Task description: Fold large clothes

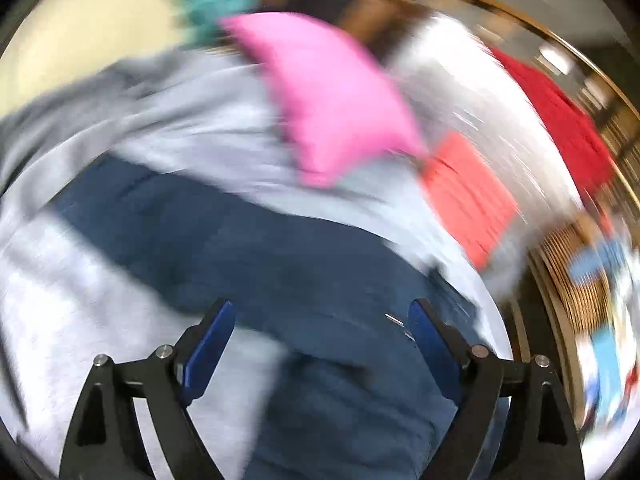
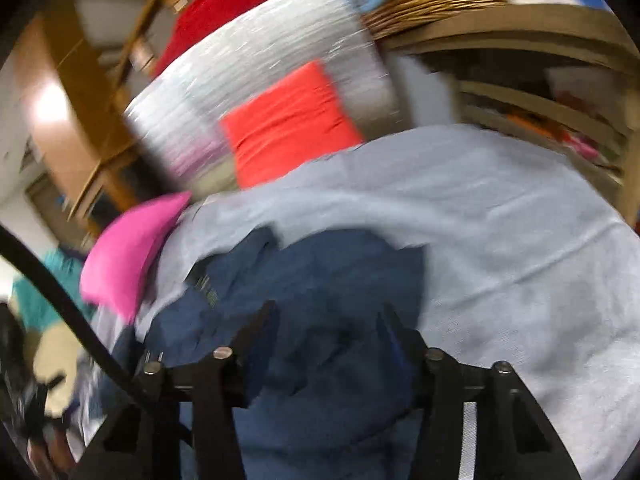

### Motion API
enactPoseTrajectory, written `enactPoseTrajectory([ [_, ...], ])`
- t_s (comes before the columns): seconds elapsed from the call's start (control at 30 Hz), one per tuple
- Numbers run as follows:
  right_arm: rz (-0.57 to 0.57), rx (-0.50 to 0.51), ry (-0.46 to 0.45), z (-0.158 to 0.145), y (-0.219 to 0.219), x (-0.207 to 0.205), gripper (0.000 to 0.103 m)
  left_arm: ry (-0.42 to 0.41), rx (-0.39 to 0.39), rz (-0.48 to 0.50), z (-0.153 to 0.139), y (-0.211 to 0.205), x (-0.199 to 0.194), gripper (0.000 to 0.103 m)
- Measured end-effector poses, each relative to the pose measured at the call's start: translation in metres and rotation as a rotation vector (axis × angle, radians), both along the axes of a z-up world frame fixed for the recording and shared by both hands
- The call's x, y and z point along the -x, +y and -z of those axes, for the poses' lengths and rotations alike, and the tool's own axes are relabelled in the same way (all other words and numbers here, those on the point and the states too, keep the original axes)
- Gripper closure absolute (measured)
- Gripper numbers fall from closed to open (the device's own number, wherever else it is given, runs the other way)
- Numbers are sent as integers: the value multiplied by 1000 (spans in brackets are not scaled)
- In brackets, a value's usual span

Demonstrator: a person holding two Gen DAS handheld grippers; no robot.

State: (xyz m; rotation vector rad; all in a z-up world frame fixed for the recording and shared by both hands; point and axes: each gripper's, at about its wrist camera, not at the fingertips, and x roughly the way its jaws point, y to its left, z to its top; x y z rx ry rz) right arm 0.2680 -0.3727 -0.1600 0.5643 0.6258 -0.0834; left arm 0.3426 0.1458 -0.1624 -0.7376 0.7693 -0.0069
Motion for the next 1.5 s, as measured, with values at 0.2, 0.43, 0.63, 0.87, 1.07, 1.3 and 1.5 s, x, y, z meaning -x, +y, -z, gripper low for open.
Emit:
enactPoseTrajectory([
  [0.2, -147, 14, 103, 33, 47, -37, 52, 111, 249, -222, 57, 60, -6, 14],
  [0.43, -176, -5, 216, 59, 51, -50, 51, 124, 358, -291, 92, 80, -20, 36],
  [0.63, -126, -20, 117, 36, 36, -34, 51, 106, 310, -304, 100, 84, -26, 87],
  [0.87, -64, -8, 76, 24, 18, -30, 51, -124, 78, -125, 10, 16, -28, 94],
  [1.07, -23, -54, 54, 19, 0, -15, 51, -332, -105, 227, -50, -105, -5, 94],
  [1.3, 10, -84, 42, 15, -19, -3, 51, -232, -158, 528, -10, -225, -7, 94],
  [1.5, 14, -113, 43, 15, -21, -5, 51, 167, -44, 653, 59, -249, -17, 44],
])
